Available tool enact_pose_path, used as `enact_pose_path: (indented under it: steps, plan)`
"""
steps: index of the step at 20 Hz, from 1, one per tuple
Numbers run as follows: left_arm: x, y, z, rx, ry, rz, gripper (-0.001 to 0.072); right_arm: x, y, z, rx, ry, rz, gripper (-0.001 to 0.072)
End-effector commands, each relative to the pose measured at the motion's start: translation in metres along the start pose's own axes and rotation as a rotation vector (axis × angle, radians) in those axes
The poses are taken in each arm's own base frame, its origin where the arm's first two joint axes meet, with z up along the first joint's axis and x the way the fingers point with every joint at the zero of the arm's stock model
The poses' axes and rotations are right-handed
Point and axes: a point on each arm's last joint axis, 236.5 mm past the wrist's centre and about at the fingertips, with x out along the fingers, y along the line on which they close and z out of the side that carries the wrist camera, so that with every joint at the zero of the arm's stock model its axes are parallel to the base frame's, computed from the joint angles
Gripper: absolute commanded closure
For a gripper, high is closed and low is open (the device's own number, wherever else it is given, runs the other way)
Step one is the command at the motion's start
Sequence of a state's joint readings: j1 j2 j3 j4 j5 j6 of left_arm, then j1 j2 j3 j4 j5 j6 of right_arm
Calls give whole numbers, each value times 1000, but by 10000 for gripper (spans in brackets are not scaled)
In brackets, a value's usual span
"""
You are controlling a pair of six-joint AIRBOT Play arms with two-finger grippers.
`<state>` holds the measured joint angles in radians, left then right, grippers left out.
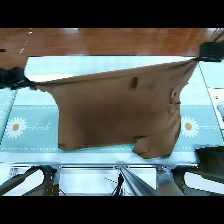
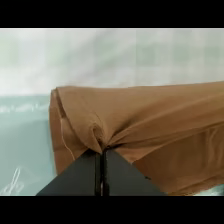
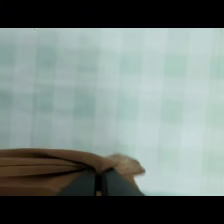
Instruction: Fold the shirts.
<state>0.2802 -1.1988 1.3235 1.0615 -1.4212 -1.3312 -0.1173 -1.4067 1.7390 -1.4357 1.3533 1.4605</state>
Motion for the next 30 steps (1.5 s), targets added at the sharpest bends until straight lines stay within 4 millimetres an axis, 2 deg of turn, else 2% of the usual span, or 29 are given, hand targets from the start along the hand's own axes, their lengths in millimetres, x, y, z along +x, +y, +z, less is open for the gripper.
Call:
enact_pose_path:
  steps: [1,3,5,6,9,12,14,16,18,19,20,22,27,28,29,30]
  plan:
    - [52,0,54,-34,-122,-109,682,56,2,49,58,-158,3,690]
    - [69,17,82,-59,-214,-67,682,77,-1,59,130,-190,10,690]
    - [90,28,98,-76,-259,-42,683,103,-2,55,153,-164,19,690]
    - [103,28,99,-69,-253,-38,682,117,-3,48,157,-133,18,690]
    - [145,27,83,-4,-168,-41,683,154,-6,18,163,-11,16,690]
    - [167,34,71,-14,-110,-38,683,175,-15,-9,145,93,-19,690]
    - [167,37,63,-14,-76,-40,683,175,-15,-15,144,122,-19,690]
    - [158,31,44,-13,17,-81,683,162,-12,-26,103,172,-13,690]
    - [142,20,8,3,192,-142,683,140,-16,-51,53,285,-36,690]
    - [135,19,-10,-2,276,-149,683,131,-19,-66,39,354,-51,690]
    - [133,24,-21,-33,323,-123,683,123,-21,-84,37,434,-59,690]
    - [138,35,-28,-76,352,-62,683,122,-17,-106,37,527,-41,690]
    - [154,37,-45,-163,433,-56,681,133,-16,-125,56,585,-34,685]
    - [153,36,-47,-165,444,-59,645,133,-18,-124,54,580,-42,586]
    - [149,36,-48,-165,453,-61,505,131,-23,-124,36,581,-53,437]
    - [142,36,-50,-168,463,-65,369,124,-28,-126,9,593,-70,368]
